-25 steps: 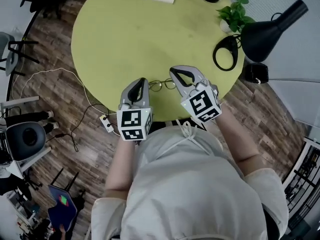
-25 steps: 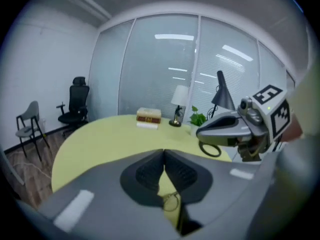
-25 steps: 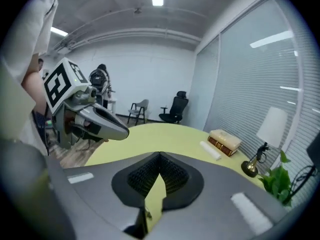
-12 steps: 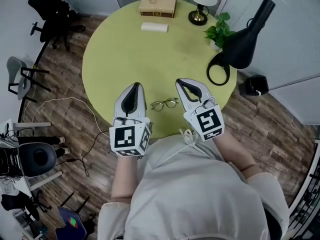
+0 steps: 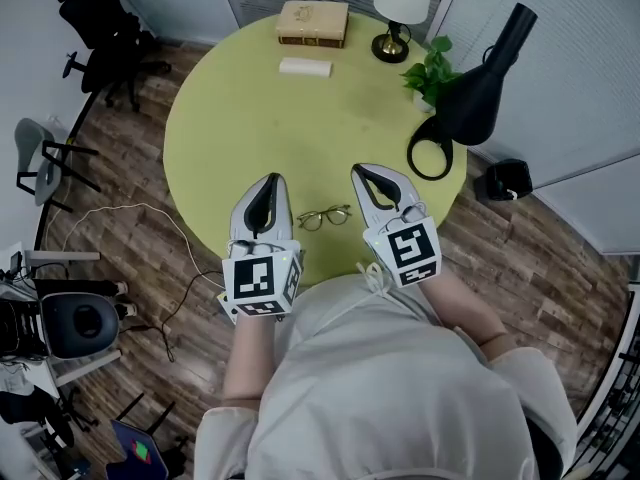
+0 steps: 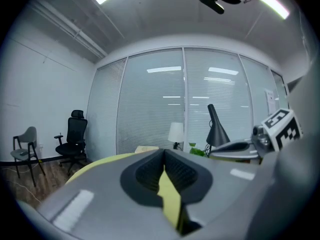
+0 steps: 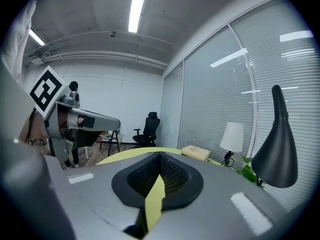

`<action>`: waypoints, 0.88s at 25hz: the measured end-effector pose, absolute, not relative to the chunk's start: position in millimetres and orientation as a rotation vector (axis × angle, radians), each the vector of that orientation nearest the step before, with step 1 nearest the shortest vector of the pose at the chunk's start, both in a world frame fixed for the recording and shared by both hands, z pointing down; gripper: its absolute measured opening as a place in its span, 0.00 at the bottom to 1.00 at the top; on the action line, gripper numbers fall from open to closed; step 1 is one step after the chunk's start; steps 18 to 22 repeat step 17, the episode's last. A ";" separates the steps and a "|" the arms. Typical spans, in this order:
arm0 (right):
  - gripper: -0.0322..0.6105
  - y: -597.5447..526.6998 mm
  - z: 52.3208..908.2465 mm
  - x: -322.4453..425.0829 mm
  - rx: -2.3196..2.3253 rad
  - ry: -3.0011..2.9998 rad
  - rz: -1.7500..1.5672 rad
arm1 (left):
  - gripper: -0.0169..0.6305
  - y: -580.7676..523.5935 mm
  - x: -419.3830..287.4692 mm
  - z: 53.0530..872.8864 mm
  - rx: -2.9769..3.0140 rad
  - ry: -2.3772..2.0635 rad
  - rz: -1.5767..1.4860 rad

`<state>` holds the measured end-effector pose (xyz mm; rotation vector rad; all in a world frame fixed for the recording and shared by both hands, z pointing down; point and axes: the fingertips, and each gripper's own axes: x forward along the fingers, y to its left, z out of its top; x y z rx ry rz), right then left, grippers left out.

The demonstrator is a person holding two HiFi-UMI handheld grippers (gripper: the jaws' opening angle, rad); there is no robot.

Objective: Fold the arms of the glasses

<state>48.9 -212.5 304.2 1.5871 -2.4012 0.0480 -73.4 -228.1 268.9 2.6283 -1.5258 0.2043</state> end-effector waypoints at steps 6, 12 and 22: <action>0.05 -211.7 308.1 47.2 1.563 -2.377 0.040 | 0.04 -229.5 -73.1 271.1 2.615 -1.546 0.227; 0.05 -211.9 302.9 48.6 1.564 -2.364 -0.001 | 0.04 -230.5 -67.2 272.6 2.628 -1.539 0.249; 0.05 -218.1 305.0 50.8 1.560 -2.357 0.015 | 0.04 -236.1 -61.0 275.5 2.633 -1.514 0.277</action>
